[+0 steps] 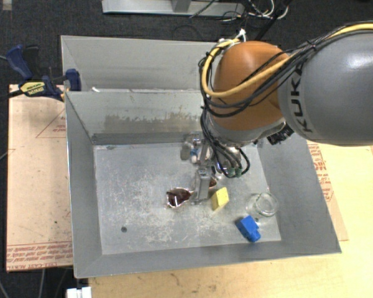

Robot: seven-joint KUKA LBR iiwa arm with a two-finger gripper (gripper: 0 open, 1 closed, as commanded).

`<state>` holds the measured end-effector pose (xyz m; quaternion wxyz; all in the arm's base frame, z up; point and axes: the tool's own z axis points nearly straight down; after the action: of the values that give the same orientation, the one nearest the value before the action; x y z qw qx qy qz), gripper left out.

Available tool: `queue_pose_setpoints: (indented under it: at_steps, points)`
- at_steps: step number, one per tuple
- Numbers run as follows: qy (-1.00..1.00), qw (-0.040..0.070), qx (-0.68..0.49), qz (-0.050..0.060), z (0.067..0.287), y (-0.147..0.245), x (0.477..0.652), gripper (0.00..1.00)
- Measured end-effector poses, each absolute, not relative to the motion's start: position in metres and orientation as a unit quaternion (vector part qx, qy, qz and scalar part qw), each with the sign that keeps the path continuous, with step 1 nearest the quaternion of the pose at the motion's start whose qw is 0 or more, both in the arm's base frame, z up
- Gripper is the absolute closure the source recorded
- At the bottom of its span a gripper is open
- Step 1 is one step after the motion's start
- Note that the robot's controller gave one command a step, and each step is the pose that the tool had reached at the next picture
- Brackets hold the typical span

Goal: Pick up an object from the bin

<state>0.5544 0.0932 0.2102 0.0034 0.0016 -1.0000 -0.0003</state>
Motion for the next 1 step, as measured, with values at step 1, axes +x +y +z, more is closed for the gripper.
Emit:
queue_pose_setpoints:
  at_steps: [1]
  points:
    - [-1.0, 0.0, 0.0, -0.001, 0.215, 0.0926, 0.5558, 0.0]
